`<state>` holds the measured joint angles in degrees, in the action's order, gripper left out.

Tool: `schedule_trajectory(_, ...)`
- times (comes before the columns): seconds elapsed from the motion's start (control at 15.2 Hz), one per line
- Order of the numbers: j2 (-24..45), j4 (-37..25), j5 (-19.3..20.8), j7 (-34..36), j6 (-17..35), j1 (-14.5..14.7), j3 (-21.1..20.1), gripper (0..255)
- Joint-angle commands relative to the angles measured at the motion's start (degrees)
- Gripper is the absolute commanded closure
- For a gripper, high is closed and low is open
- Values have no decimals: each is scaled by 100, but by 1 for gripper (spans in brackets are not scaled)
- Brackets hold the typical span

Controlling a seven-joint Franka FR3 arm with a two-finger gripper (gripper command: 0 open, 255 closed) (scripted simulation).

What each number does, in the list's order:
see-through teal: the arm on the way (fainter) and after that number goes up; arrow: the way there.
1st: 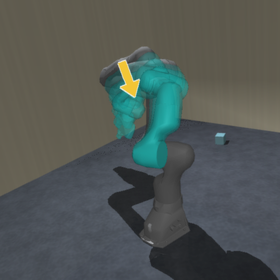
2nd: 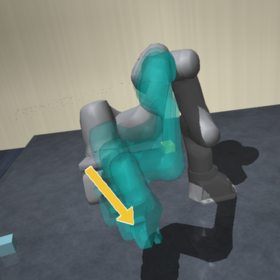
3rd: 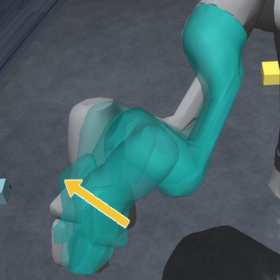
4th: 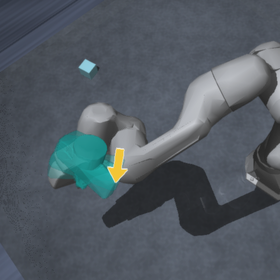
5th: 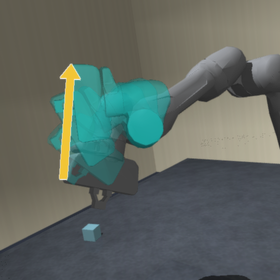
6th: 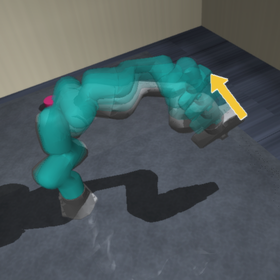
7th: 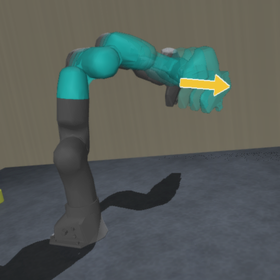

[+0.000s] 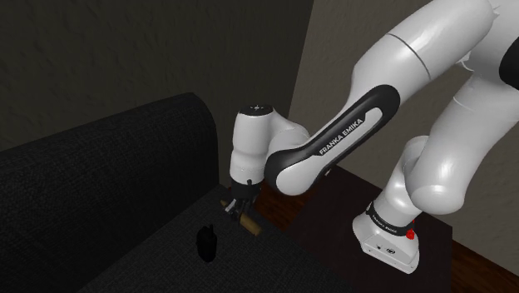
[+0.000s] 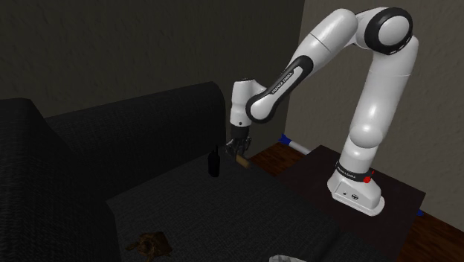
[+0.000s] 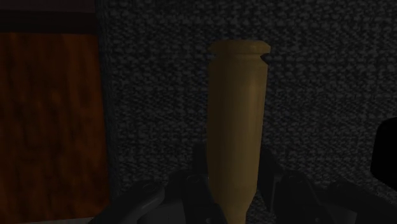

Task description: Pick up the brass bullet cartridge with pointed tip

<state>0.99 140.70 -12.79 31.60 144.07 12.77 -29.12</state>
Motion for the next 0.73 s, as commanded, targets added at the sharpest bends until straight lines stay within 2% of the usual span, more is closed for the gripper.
schedule_trajectory(0.0, -148, -30, -72, -39, -172, -7, 1, 255)
schedule_trajectory(0.66, -781, -297, -287, -126, -1036, -10, 64, 255)
